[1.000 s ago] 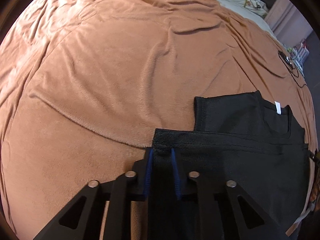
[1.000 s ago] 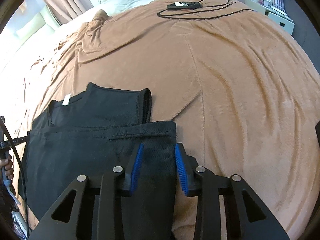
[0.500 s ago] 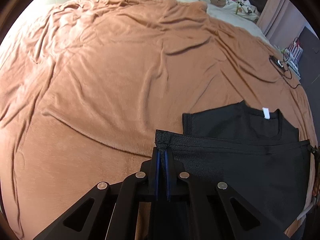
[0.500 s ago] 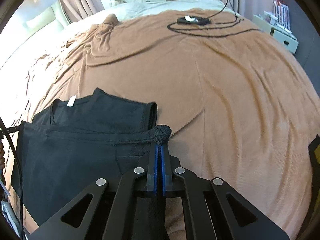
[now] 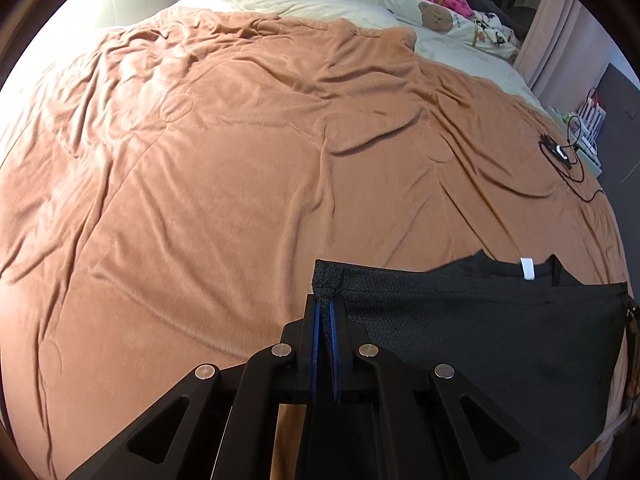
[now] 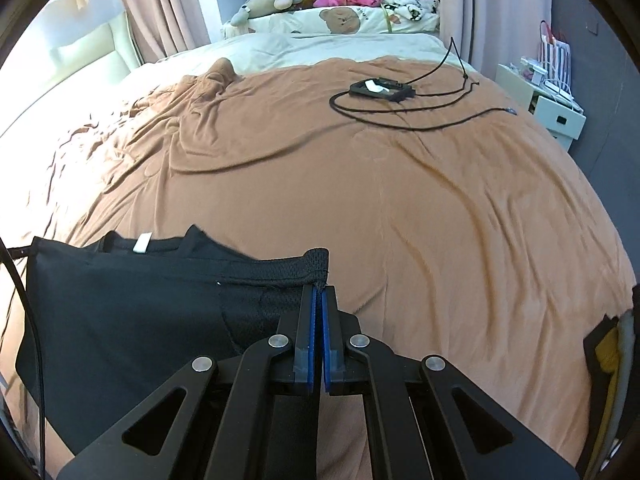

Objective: Fold small clothes
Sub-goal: 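Fold the held edge over the collar with both grippers and release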

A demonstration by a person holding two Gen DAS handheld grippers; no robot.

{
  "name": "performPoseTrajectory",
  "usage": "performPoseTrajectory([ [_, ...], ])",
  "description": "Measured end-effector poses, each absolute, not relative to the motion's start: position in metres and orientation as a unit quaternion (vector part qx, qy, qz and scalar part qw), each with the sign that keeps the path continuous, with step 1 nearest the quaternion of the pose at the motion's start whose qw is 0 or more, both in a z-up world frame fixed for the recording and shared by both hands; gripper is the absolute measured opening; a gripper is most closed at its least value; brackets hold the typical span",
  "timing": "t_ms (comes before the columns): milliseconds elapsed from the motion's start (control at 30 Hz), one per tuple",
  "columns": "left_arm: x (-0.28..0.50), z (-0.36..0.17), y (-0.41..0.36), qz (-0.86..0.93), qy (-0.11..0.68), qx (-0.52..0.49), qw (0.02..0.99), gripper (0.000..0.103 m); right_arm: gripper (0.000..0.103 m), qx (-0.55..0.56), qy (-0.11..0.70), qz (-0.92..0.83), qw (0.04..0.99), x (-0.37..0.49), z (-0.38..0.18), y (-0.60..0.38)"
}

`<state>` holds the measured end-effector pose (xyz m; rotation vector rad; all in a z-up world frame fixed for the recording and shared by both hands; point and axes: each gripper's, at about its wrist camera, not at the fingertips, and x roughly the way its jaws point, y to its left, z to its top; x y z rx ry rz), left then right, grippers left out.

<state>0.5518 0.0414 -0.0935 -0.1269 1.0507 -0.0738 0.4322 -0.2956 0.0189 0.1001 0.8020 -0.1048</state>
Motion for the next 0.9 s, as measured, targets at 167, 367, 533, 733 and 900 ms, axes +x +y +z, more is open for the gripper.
performPoseTrajectory([
  [167, 0.573, -0.109, 0.041, -0.033, 0.510, -0.057, 0.858, 0.004, 0.000, 0.040, 0.403, -0.057, 0.913, 0.457, 0.007, -0.299],
  [367, 0.597, -0.134, 0.040, -0.033, 0.527, -0.049, 0.848, 0.004, 0.000, 0.036, 0.418, -0.062, 0.906, 0.488, -0.007, -0.305],
  [533, 0.611, -0.150, 0.039, -0.033, 0.536, -0.045, 0.842, 0.004, 0.000, 0.026, 0.433, -0.068, 0.898, 0.512, -0.020, -0.306],
  [733, 0.623, -0.159, 0.040, -0.031, 0.545, -0.052, 0.836, 0.005, 0.000, 0.023, 0.442, -0.076, 0.894, 0.534, -0.029, -0.310],
  [900, 0.623, -0.155, 0.040, -0.028, 0.553, -0.045, 0.831, 0.020, 0.001, 0.026, 0.464, -0.087, 0.881, 0.547, -0.039, -0.307],
])
